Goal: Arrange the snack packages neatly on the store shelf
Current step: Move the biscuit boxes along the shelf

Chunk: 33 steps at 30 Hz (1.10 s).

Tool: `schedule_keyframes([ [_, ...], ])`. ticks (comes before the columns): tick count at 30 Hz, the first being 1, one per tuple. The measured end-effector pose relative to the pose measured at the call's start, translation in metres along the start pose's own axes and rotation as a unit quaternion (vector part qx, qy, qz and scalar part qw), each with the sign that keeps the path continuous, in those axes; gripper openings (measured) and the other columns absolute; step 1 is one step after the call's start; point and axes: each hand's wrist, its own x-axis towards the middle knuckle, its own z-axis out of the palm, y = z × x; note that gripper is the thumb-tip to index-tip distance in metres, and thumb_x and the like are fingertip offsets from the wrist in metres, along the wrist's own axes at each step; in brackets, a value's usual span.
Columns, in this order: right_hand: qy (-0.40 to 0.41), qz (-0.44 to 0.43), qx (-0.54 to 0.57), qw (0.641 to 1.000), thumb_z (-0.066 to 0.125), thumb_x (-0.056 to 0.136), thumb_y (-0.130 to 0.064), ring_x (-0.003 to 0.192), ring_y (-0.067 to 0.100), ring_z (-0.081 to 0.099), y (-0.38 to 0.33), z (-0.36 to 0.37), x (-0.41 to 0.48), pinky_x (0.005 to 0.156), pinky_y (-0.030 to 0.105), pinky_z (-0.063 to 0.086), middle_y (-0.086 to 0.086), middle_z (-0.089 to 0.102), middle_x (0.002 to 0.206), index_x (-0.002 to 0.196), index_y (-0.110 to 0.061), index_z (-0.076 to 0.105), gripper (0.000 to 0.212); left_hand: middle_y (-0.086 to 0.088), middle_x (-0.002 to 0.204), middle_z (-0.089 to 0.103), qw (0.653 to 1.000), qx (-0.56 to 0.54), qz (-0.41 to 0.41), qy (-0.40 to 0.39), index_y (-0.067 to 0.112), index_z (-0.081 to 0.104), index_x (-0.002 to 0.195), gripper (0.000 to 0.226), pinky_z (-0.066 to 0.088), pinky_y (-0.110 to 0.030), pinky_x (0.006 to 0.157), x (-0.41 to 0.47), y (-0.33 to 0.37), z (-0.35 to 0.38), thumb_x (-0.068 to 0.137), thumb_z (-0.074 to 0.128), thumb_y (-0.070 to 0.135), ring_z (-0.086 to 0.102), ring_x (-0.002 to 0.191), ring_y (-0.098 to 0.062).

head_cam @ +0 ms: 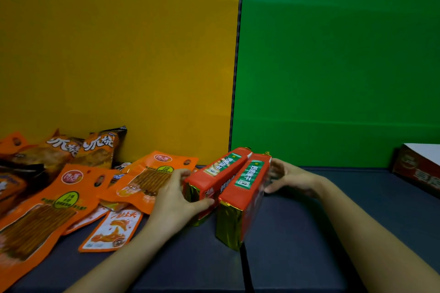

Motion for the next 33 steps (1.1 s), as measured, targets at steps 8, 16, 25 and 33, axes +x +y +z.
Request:
schedule_keyframes([
  [8, -0.087, 0.003, -0.058, 0.995, 0.073, 0.073, 0.003, 0.091, -0.001, 0.068, 0.0, -0.005, -0.035, 0.073, 0.01, 0.051, -0.009, 0.071, 0.102, 0.11, -0.023, 0.053, 0.049, 0.013, 0.096, 0.059, 0.999, -0.05, 0.021, 0.001, 0.02, 0.057, 0.105, 0.046, 0.039, -0.011, 0.072, 0.004, -0.003, 0.004, 0.067, 0.082, 0.017, 0.054, 0.098, -0.009],
  [16, -0.039, -0.011, 0.01, 0.999, 0.093, 0.033, -0.043, 0.093, 0.01, 0.07, 0.012, -0.005, -0.072, 0.076, 0.016, 0.053, -0.002, 0.075, 0.1, 0.108, -0.014, 0.06, 0.086, 0.008, 0.096, 0.064, 0.979, -0.204, 0.002, 0.011, 0.021, 0.056, 0.101, 0.034, 0.055, -0.027, 0.074, 0.009, 0.012, 0.003, 0.073, 0.076, 0.016, 0.063, 0.086, -0.005],
  [25, 0.12, -0.005, 0.117, 0.986, 0.06, 0.075, -0.035, 0.075, 0.011, 0.071, 0.004, 0.005, -0.105, 0.068, 0.02, 0.056, 0.002, 0.075, 0.083, 0.09, -0.011, 0.066, 0.029, -0.01, 0.093, 0.07, 0.951, -0.309, -0.019, -0.024, 0.017, 0.053, 0.103, 0.024, 0.056, -0.033, 0.07, 0.037, 0.041, 0.007, 0.086, 0.063, 0.031, 0.069, 0.079, -0.023],
  [33, 0.236, 0.023, 0.165, 0.957, 0.065, 0.069, -0.041, 0.085, 0.017, 0.07, 0.004, -0.007, -0.181, 0.078, 0.029, 0.058, 0.007, 0.074, 0.092, 0.1, -0.009, 0.064, 0.045, -0.003, 0.086, 0.066, 0.939, -0.33, 0.028, -0.095, 0.014, 0.051, 0.105, 0.023, 0.052, -0.017, 0.056, 0.058, 0.078, 0.044, 0.089, 0.058, 0.029, 0.063, 0.071, -0.012],
])
